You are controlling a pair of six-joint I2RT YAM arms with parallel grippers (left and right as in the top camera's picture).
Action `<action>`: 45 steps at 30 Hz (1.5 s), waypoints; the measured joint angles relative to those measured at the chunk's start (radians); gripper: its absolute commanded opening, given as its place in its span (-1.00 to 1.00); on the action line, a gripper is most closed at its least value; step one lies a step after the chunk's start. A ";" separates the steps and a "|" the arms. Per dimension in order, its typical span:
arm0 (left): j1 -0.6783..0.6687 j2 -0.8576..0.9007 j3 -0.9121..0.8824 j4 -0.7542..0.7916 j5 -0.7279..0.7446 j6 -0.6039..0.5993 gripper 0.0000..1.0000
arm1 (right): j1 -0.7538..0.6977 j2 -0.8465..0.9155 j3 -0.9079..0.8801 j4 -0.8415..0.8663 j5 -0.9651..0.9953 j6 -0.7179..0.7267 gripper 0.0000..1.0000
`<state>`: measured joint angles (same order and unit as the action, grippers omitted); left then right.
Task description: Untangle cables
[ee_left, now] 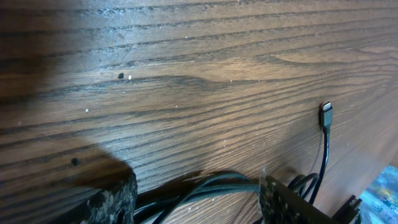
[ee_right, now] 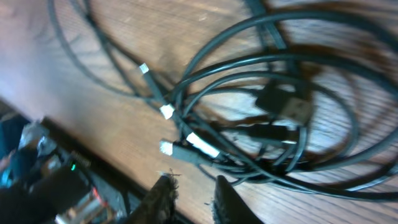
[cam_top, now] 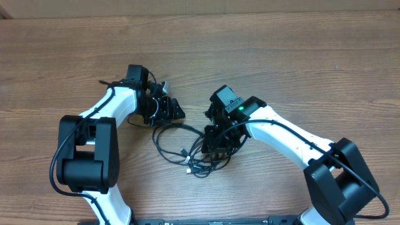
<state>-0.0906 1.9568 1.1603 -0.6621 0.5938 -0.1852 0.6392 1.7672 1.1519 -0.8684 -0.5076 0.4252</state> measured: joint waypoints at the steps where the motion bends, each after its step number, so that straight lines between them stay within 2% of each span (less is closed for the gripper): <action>1: 0.000 0.000 0.000 0.000 0.000 0.000 0.33 | 0.004 0.000 -0.015 0.026 0.027 0.032 -0.18; 3: 0.000 0.000 0.000 0.000 0.000 0.000 0.33 | 0.024 -0.001 -0.053 0.086 0.039 0.048 -0.05; 9: -0.001 0.000 0.001 0.000 0.000 -0.003 0.33 | 0.168 -0.001 -0.060 0.147 0.089 0.023 -0.01; 11: -0.001 0.000 0.001 0.000 0.000 -0.003 0.34 | 0.197 -0.001 -0.060 0.146 0.108 0.014 0.10; 16: -0.001 0.000 0.001 0.001 0.000 -0.003 0.35 | 0.214 -0.001 -0.044 0.013 0.168 -0.069 0.44; 18: -0.001 0.000 0.001 0.001 0.000 -0.004 0.36 | 0.213 -0.001 -0.023 -0.038 0.210 -0.119 0.50; 19: -0.002 -0.001 0.001 0.002 0.000 -0.004 0.38 | 0.213 -0.001 -0.011 -0.050 0.226 -0.150 0.44; 21: -0.002 -0.001 0.001 0.002 0.001 -0.004 0.40 | 0.213 -0.001 0.004 -0.051 0.244 -0.199 0.13; 23: -0.002 -0.003 0.001 0.005 -0.002 -0.004 0.40 | 0.214 -0.001 0.006 -0.051 0.251 -0.259 0.02; 27: -0.002 -0.003 0.001 0.006 -0.004 -0.004 0.41 | 0.266 -0.001 0.006 -0.040 0.287 -0.376 0.03; 36: -0.002 -0.004 0.001 0.006 -0.003 -0.004 0.46 | 0.420 -0.001 0.006 0.011 0.531 -0.434 0.02; 40: -0.002 -0.004 0.002 0.005 0.000 -0.004 0.47 | 0.428 -0.001 -0.017 0.078 0.584 -0.448 -0.15; 43: -0.002 -0.005 0.002 0.005 0.000 -0.004 0.47 | 0.428 -0.001 -0.031 0.080 0.602 -0.456 -0.35; 44: -0.002 -0.005 0.002 0.005 0.000 -0.004 0.47 | 0.428 -0.001 -0.031 0.082 0.603 -0.459 -0.32; 45: -0.002 -0.005 0.002 0.005 0.000 -0.004 0.47 | 0.428 -0.001 -0.031 0.083 0.602 -0.465 -0.16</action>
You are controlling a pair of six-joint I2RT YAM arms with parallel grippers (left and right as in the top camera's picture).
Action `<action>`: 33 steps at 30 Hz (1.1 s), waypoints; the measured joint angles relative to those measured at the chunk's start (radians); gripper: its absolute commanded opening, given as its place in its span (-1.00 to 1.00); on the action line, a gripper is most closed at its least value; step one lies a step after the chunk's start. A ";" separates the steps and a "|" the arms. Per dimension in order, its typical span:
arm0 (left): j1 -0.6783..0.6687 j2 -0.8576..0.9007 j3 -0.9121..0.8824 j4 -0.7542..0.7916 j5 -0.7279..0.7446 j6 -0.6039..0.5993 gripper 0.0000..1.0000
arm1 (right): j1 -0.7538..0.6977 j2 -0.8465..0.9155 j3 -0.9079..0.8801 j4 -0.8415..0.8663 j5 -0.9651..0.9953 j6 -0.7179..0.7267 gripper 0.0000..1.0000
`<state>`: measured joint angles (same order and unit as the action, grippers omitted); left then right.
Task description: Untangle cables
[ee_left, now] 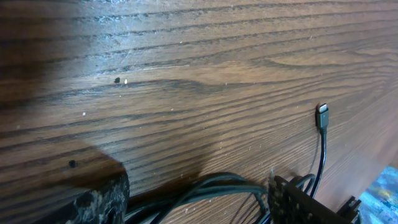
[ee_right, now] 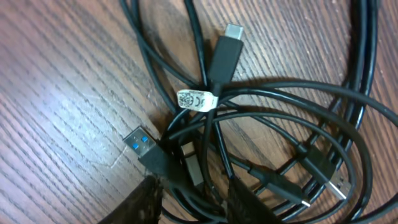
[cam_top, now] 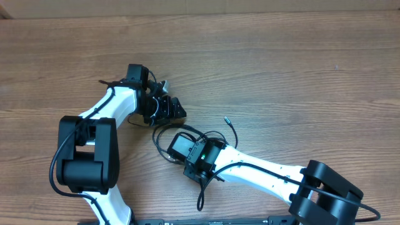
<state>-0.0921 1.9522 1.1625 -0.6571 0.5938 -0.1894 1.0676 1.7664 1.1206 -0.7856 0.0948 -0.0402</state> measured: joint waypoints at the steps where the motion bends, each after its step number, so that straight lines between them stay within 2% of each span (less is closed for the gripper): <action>1: 0.000 0.000 0.000 0.000 -0.001 0.000 0.47 | 0.000 0.000 0.000 0.000 -0.006 -0.020 -0.11; 9: 0.000 0.000 0.001 0.000 -0.001 0.000 0.49 | 0.003 0.000 -0.004 -0.010 -0.080 -0.186 -0.05; 11: 0.000 0.000 0.001 0.000 0.000 0.000 0.50 | 0.010 0.000 -0.018 0.011 -0.076 -0.206 -0.14; 12: 0.000 0.000 0.001 0.000 0.000 0.000 0.52 | 0.014 0.002 -0.031 0.034 -0.071 -0.212 -0.35; 13: 0.000 0.000 0.002 0.000 0.000 0.000 0.54 | 0.021 0.008 -0.060 0.079 -0.057 -0.224 -0.47; 16: 0.000 0.000 0.002 0.000 0.000 -0.001 0.54 | 0.022 0.014 -0.100 0.120 -0.029 -0.232 -0.62; 26: 0.000 -0.001 0.003 0.001 0.000 -0.003 0.57 | 0.021 -0.019 -0.099 0.094 0.006 -0.245 -0.75; 33: 0.000 -0.002 0.002 0.002 0.000 -0.003 0.57 | -0.014 -0.037 -0.098 0.105 0.010 -0.245 -0.74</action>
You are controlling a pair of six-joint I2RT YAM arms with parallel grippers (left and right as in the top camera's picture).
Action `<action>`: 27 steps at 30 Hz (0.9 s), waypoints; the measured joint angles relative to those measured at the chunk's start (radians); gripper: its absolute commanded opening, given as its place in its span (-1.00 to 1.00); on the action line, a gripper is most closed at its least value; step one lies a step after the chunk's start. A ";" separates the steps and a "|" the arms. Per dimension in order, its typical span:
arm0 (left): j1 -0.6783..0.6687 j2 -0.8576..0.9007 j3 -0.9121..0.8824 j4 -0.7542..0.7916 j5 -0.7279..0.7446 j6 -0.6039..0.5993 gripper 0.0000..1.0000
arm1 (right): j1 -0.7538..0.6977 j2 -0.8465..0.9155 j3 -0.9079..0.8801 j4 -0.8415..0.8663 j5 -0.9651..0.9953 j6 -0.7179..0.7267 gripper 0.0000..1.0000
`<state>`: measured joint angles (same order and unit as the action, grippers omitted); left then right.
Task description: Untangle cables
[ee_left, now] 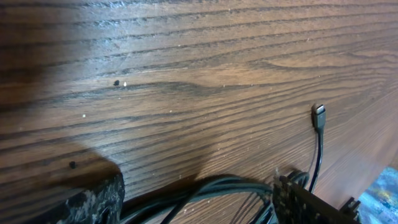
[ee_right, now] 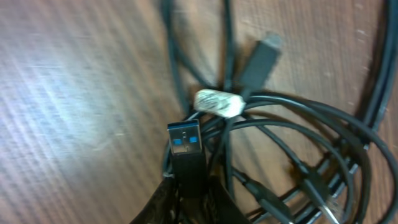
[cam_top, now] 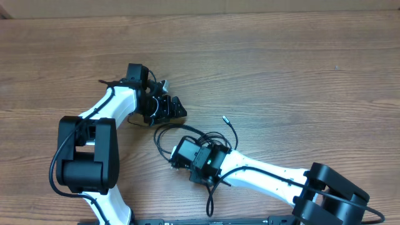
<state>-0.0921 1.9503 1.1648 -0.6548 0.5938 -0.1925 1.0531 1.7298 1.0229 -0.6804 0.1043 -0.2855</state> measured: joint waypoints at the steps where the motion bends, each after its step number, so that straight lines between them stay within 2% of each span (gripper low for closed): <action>1: 0.000 0.000 0.000 0.000 0.000 0.000 0.57 | -0.015 0.000 0.000 0.000 0.000 0.001 -0.74; 4: 0.000 0.000 0.000 0.000 0.000 0.000 0.58 | -0.066 0.000 0.000 0.006 0.000 0.005 -0.64; 11: 0.000 0.000 0.000 0.000 0.000 0.000 0.58 | -0.157 0.000 0.000 -0.008 -0.072 0.021 -0.58; 13: 0.000 0.000 0.000 0.000 0.000 0.000 0.58 | -0.159 0.000 0.000 -0.005 -0.080 0.022 -0.27; 15: 0.000 0.000 0.000 0.000 0.000 0.000 0.58 | -0.159 0.004 0.000 0.000 -0.085 0.016 -0.13; 27: 0.000 0.000 0.000 0.000 0.000 0.000 0.59 | -0.165 0.022 0.000 0.008 -0.094 0.054 -0.14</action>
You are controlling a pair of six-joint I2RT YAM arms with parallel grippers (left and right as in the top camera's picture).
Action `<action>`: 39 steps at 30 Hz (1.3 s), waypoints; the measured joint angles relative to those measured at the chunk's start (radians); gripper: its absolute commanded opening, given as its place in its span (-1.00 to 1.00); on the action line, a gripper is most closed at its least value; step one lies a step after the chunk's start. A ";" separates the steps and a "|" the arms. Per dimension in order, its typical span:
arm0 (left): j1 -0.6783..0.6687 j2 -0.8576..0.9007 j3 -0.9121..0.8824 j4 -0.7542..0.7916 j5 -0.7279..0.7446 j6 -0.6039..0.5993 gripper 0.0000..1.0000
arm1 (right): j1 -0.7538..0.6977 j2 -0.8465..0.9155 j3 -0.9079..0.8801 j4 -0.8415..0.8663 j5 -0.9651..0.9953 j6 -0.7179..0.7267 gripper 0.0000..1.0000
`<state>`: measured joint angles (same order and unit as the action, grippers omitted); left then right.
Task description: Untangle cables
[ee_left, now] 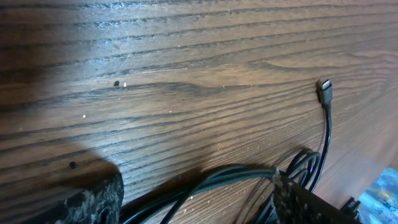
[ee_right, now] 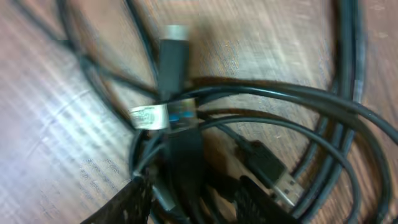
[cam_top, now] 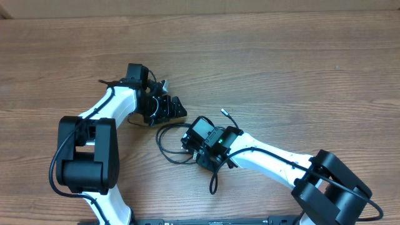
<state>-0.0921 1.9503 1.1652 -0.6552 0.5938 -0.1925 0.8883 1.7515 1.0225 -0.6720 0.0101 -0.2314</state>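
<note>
A tangle of black cables (cam_top: 170, 149) lies between the two arms. My right gripper (ee_right: 193, 202) is open low over it. A black USB plug with a blue insert (ee_right: 183, 143) lies between the spread fingers, next to a white label (ee_right: 148, 116). A slimmer plug (ee_right: 174, 53) points away, and a silver plug (ee_right: 283, 183) lies to the right. My left gripper (ee_left: 196, 202) is open, its fingers (ee_left: 93, 202) far apart, with cable strands (ee_left: 236, 174) running between them. A loose small plug (ee_left: 324, 90) lies beyond.
The wooden table (cam_top: 300, 69) stretches bare behind and to the right. One cable tail (cam_top: 215, 178) trails toward the front edge. The small loose plug (cam_top: 223, 113) rests just behind the right wrist. The left arm (cam_top: 115, 106) lies along the left side.
The right gripper was shut on the blue USB plug and is now open, with the plug between its fingers. Its wrist now sits farther from the front edge. The left arm has not moved.
The right gripper first hovered over the tangle's right side. It then stood at the front of the tangle, open around the blue USB plug. Later it was shut on that plug, and now it is open. The left gripper stayed put, cables between its fingers.
</note>
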 measured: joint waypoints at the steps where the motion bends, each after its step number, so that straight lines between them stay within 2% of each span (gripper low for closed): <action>1: 0.000 0.000 0.000 0.000 0.000 0.000 0.59 | -0.003 0.000 0.000 0.000 0.009 0.012 -0.14; 8: 0.000 0.000 0.001 -0.002 0.000 0.000 0.60 | -0.053 0.001 0.000 0.008 0.081 0.164 0.00; 13: 0.000 0.000 0.001 -0.003 0.000 0.000 0.60 | -0.055 0.008 0.000 0.009 0.094 0.206 -0.21; 14: 0.000 0.000 0.001 -0.003 0.000 0.000 0.60 | -0.056 0.012 0.000 0.010 0.122 0.270 -0.24; 18: 0.000 0.000 0.002 -0.006 0.000 0.000 0.59 | -0.061 0.015 0.000 0.008 0.161 0.379 -0.23; 22: 0.000 0.000 0.002 -0.007 0.000 0.000 0.62 | -0.081 0.015 0.000 -0.016 0.209 0.497 -0.05; 23: 0.000 0.000 0.002 -0.007 0.000 0.000 0.64 | -0.083 0.015 0.000 -0.017 0.214 0.508 0.06; 24: 0.000 0.000 0.003 -0.009 -0.002 0.000 0.66 | -0.084 0.015 0.000 -0.019 0.222 0.528 0.25; 26: 0.000 -0.003 0.006 -0.017 -0.020 -0.008 0.72 | -0.085 0.015 0.000 -0.023 0.225 0.542 0.35; 28: 0.000 -0.005 0.011 -0.027 -0.029 -0.012 0.77 | -0.089 0.015 0.005 -0.040 0.188 0.508 0.45; 29: 0.000 -0.004 0.019 -0.044 -0.037 -0.011 0.78 | -0.090 0.017 0.020 -0.076 0.156 0.488 0.58; 32: 0.000 0.008 0.072 -0.170 -0.106 0.005 0.87 | -0.091 0.023 0.079 -0.146 0.058 0.435 0.78; 34: 0.001 0.027 0.120 -0.278 -0.156 0.015 1.00 | -0.101 0.023 0.119 -0.152 -0.014 0.410 0.82; 36: 0.000 0.037 0.153 -0.367 -0.188 0.019 0.99 | -0.128 0.023 0.132 -0.144 -0.089 0.402 0.84; 39: -0.013 0.035 0.187 -0.412 -0.211 0.019 0.99 | -0.201 0.023 0.133 -0.153 -0.209 0.396 0.85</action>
<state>-0.1047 1.9850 1.3518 -1.0672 0.3832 -0.1730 0.6876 1.7744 1.1553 -0.8253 -0.1993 0.1642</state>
